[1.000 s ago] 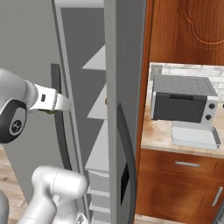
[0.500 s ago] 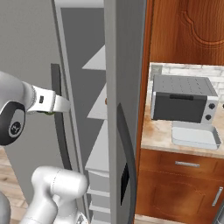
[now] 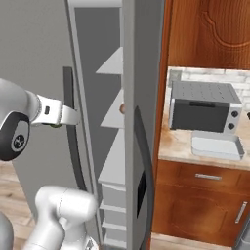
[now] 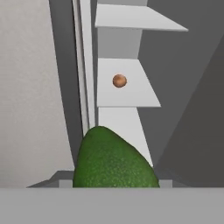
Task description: Take the avocado and onion out of the freezer and place them in the tupperware container on the counter. Then put the tupperware containing the vegetables back in the freezer.
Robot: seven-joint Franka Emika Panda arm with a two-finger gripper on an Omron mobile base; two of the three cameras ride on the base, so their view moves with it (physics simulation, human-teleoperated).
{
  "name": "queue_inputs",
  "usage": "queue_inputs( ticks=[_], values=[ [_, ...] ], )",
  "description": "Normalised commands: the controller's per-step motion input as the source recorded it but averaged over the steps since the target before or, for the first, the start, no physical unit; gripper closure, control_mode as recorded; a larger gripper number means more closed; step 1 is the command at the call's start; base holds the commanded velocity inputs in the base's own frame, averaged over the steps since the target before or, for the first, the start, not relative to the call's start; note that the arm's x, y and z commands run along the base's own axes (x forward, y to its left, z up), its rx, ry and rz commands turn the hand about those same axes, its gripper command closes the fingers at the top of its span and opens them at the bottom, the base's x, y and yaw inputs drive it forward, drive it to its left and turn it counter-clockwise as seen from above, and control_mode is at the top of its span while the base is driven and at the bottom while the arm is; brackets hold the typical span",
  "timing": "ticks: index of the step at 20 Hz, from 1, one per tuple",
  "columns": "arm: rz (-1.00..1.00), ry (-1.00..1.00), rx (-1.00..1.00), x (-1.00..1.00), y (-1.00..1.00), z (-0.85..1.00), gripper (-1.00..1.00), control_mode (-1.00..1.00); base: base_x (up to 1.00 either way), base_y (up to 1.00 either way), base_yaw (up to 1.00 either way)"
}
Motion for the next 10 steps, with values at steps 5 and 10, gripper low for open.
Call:
queue_inputs(
  ticks=[5,10],
  values=[
    [0.00,0.00,0.00,0.00,0.00,0.00,1.00,1.00,-0.94,-0.04,0.00],
    [0.00,0.00,0.00,0.00,0.00,0.00,1.00,1.00,-0.68,-0.02,-0.03]
  ],
)
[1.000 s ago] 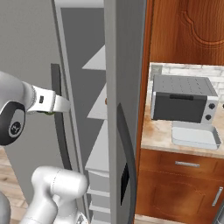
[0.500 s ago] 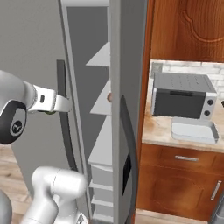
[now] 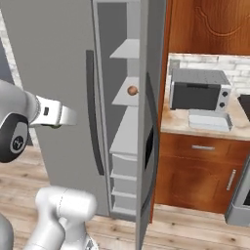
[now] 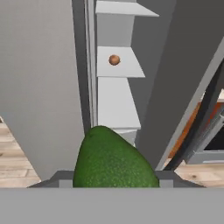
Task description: Take the avocado and onion out of the freezer and place them in the tupperware container on the counter. Then put the tupperware containing the vegetables back in the freezer.
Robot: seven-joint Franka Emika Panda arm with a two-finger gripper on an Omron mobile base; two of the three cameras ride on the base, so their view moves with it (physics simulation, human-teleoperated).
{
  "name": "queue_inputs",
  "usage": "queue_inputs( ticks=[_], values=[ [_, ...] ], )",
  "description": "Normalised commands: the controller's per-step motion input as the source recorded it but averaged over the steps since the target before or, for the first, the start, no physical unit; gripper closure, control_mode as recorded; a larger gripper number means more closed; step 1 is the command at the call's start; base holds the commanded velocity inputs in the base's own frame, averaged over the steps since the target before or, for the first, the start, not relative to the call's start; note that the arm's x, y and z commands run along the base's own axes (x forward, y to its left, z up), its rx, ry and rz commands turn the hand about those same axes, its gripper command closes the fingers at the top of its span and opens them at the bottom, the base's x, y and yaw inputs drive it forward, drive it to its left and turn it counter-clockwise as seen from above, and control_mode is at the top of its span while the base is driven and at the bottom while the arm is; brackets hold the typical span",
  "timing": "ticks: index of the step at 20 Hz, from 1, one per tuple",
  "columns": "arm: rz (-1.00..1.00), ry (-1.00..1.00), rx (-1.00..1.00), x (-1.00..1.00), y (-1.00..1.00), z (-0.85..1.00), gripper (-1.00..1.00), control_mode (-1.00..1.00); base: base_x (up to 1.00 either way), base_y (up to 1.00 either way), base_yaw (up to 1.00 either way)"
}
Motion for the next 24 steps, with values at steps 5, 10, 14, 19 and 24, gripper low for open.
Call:
queue_inputs(
  ticks=[5,10,14,19,24],
  values=[
    [0.00,0.00,0.00,0.00,0.00,0.00,1.00,1.00,-0.09,-0.54,-0.08],
    [0.00,0.00,0.00,0.00,0.00,0.00,1.00,1.00,0.00,-0.99,-0.10],
    [0.00,0.00,0.00,0.00,0.00,0.00,1.00,1.00,0.00,-1.00,-0.09],
    [0.00,0.00,0.00,0.00,0.00,0.00,1.00,1.00,0.50,-0.89,-0.01],
    [0.00,0.00,0.00,0.00,0.00,0.00,1.00,1.00,0.98,-0.58,0.09]
  ],
)
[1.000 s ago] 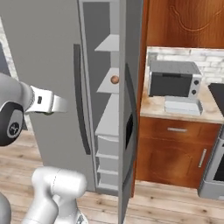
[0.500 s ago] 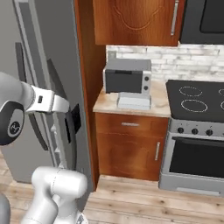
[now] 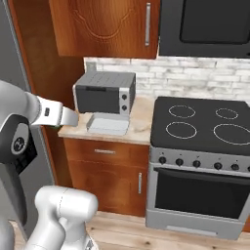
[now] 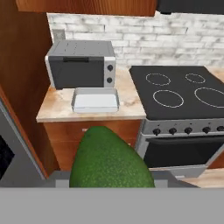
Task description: Take the avocado and onion out of the freezer and place them in the tupperware container on the counter. Then put the tupperware containing the vegetables back in the freezer.
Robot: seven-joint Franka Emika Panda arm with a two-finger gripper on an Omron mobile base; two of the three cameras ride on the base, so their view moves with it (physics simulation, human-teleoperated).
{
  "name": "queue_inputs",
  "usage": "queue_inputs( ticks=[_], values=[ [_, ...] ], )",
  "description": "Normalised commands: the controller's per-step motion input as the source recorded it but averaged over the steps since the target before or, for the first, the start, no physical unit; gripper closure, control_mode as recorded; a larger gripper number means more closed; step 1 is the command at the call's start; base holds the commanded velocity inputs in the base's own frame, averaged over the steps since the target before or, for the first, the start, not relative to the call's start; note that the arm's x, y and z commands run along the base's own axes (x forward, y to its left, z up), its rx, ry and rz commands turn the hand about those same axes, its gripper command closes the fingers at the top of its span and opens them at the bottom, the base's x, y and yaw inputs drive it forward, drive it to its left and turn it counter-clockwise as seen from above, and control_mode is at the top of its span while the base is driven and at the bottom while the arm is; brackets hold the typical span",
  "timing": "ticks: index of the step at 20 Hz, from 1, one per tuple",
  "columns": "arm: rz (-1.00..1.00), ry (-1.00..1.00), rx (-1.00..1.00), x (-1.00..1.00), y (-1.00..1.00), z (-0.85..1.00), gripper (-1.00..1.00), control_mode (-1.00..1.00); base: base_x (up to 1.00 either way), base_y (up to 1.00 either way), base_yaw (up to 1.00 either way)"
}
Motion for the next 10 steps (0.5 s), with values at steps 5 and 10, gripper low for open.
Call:
queue_inputs(
  ticks=[5,10],
  values=[
    [0.00,0.00,0.00,0.00,0.00,0.00,1.00,1.00,0.87,-0.16,0.12],
    [0.00,0.00,0.00,0.00,0.00,0.00,1.00,1.00,0.27,-0.06,0.02]
  ],
)
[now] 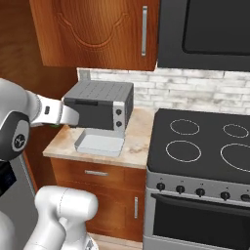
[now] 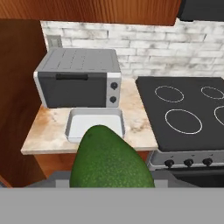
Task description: Take the avocado and onion out of the freezer and place them in the tupperware container on the counter. Then put the tupperware containing the vegetables back in the freezer.
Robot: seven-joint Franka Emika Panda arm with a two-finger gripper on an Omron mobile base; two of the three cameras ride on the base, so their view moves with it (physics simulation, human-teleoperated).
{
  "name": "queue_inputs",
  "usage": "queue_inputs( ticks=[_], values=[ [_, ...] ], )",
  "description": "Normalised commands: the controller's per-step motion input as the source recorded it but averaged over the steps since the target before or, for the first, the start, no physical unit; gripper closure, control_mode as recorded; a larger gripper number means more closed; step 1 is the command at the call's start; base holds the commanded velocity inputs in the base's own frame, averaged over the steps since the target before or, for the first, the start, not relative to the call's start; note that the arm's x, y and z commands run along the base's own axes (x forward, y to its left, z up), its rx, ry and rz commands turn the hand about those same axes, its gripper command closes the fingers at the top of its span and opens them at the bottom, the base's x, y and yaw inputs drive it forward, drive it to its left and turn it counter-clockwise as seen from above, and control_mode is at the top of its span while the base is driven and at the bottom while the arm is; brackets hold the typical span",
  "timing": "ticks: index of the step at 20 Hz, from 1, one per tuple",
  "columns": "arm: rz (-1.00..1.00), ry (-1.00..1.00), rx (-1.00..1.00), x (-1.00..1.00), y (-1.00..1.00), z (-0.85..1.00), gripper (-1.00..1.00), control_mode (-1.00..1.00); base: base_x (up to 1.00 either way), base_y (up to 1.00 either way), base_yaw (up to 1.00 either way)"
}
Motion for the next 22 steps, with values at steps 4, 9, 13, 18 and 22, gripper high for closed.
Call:
queue_inputs(
  ticks=[4,9,13,18,22],
  values=[
    [0.00,0.00,0.00,0.00,0.00,0.00,1.00,1.00,0.04,-0.03,0.00],
    [0.00,0.00,0.00,0.00,0.00,0.00,1.00,1.00,0.09,0.00,0.00],
    [0.00,0.00,0.00,0.00,0.00,0.00,1.00,1.00,0.02,-0.01,0.00],
    [0.00,0.00,0.00,0.00,0.00,0.00,1.00,1.00,0.18,0.00,0.00],
    [0.05,0.19,0.00,0.61,0.00,-0.13,1.00,-1.00,0.00,0.00,0.00]
  ],
)
